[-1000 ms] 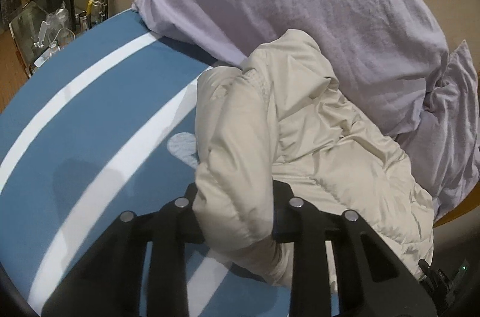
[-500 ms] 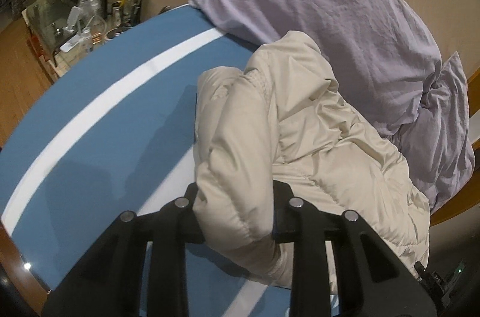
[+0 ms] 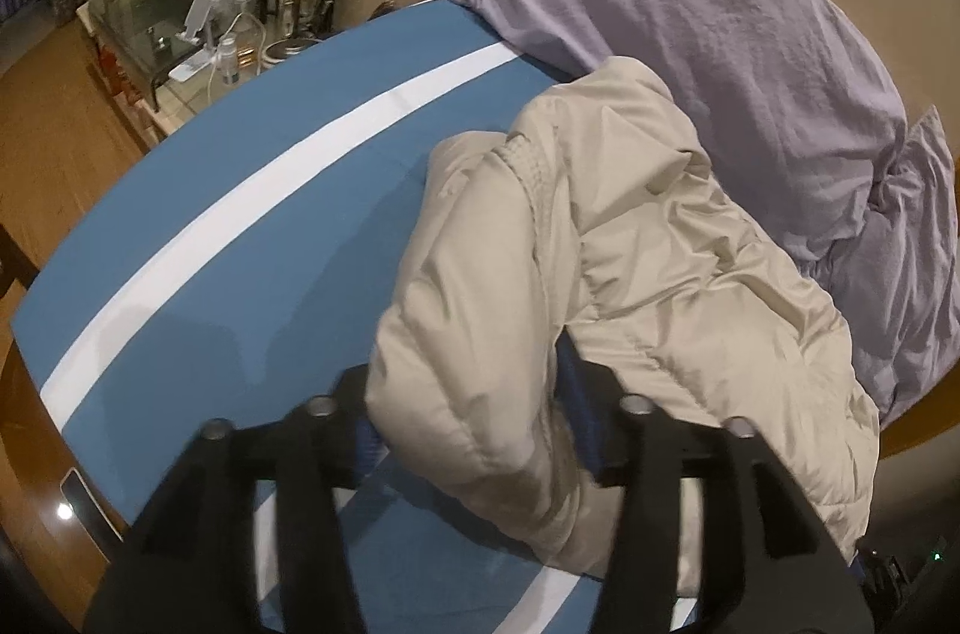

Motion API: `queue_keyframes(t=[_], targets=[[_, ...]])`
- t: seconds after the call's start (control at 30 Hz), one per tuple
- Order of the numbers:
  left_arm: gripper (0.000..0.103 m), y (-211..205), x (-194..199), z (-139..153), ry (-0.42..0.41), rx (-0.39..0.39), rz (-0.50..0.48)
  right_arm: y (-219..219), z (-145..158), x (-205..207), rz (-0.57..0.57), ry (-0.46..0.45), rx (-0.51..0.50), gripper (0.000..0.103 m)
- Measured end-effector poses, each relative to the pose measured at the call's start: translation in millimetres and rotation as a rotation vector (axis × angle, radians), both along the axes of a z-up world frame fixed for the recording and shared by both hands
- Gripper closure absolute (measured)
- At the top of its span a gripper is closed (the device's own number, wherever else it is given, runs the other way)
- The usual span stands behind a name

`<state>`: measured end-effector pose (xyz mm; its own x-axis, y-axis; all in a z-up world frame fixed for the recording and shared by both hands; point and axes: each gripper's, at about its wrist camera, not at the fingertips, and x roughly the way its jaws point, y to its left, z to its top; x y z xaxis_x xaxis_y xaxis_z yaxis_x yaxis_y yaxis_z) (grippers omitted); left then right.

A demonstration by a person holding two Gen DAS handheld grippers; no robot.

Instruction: Fold large clothes

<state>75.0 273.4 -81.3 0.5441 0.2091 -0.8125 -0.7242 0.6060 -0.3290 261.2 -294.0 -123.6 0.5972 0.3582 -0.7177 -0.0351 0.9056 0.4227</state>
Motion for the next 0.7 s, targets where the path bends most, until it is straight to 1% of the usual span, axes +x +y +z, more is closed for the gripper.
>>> queue_keyframes(t=[0.03,0.07,0.23,0.27,0.37,0.53,0.7], targets=[[0.035,0.4,0.0,-0.3,0.002,0.001,0.006,1.1,5.4,0.4,0.001,-0.015,-0.018,0.051],[0.03,0.6,-0.2,-0.5,0.006,0.007,0.016,2.9,9.2,0.4,0.008,-0.029,-0.032,0.051],[0.02,0.8,8.0,-2.6,0.022,0.003,0.03,34.4,32.6,2.5,0.089,-0.092,-0.109,0.046],[0.018,0.0,10.2,-3.4,0.025,0.003,0.031,43.9,37.0,2.2,0.118,-0.106,-0.124,0.045],[0.016,-1.7,17.0,-6.9,0.039,0.002,0.029,68.9,39.9,0.9,0.188,-0.128,-0.152,0.037],[0.015,-2.4,24.5,-12.5,0.052,-0.001,0.033,110.7,33.9,-1.4,0.288,-0.128,-0.186,0.037],[0.014,-0.9,29.0,-15.9,0.058,-0.005,0.039,139.4,25.0,-8.2,0.345,-0.119,-0.234,0.037]])
